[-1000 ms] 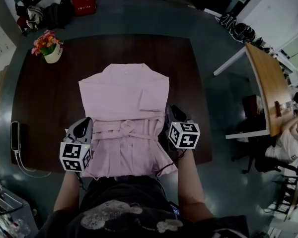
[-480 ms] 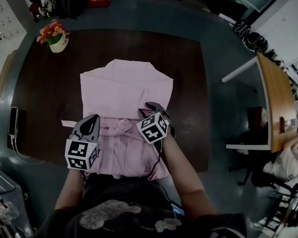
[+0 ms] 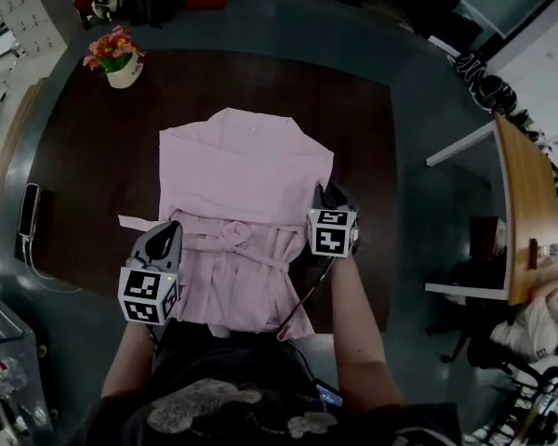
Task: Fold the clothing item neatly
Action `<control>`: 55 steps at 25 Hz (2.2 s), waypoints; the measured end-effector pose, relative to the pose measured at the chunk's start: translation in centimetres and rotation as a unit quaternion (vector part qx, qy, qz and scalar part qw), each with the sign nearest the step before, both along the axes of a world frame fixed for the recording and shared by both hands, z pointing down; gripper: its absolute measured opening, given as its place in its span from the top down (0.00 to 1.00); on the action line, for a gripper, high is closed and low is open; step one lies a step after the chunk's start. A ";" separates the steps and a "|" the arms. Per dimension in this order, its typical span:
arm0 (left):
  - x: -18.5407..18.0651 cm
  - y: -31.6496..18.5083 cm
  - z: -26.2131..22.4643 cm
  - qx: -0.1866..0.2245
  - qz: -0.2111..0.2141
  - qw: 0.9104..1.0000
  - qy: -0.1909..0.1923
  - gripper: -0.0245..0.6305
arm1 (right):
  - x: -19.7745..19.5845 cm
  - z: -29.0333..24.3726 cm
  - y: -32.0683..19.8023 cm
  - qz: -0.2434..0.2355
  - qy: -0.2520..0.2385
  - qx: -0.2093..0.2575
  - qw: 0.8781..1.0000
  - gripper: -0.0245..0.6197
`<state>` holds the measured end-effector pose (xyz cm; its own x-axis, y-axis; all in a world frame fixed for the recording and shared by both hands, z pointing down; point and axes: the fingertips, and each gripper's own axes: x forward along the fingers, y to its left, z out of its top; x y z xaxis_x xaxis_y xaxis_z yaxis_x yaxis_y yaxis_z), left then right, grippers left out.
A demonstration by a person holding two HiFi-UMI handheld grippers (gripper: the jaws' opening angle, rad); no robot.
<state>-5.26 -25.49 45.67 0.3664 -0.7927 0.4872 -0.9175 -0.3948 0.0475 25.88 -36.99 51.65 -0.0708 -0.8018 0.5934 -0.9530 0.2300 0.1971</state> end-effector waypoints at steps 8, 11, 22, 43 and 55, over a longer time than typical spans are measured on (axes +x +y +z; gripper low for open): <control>-1.4 2.1 0.9 -0.005 -0.013 1.000 -0.003 0.95 | 4.1 -2.0 3.7 0.063 -0.094 0.059 0.992 0.85; -1.5 3.4 1.3 0.002 0.001 1.000 0.008 0.95 | 3.4 -4.9 7.0 0.053 -0.143 0.126 0.980 0.92; -8.9 16.8 3.6 0.016 0.012 0.999 0.029 0.95 | -2.5 -7.6 24.9 0.062 -0.126 0.221 0.965 0.95; -17.4 23.9 27.8 0.028 0.083 0.996 -0.018 0.51 | -0.3 24.7 42.3 0.052 -0.104 0.011 0.993 0.52; -11.1 21.5 33.8 0.011 0.193 0.981 0.008 0.48 | -2.3 28.7 34.9 -0.061 -0.089 0.034 0.994 0.46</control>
<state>-16.39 -3.95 79.46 0.6485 -0.6034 0.4640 -0.6988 -0.7136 0.0487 23.56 -2.11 80.32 -0.2687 -0.8190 0.5070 -0.9399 0.3380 0.0479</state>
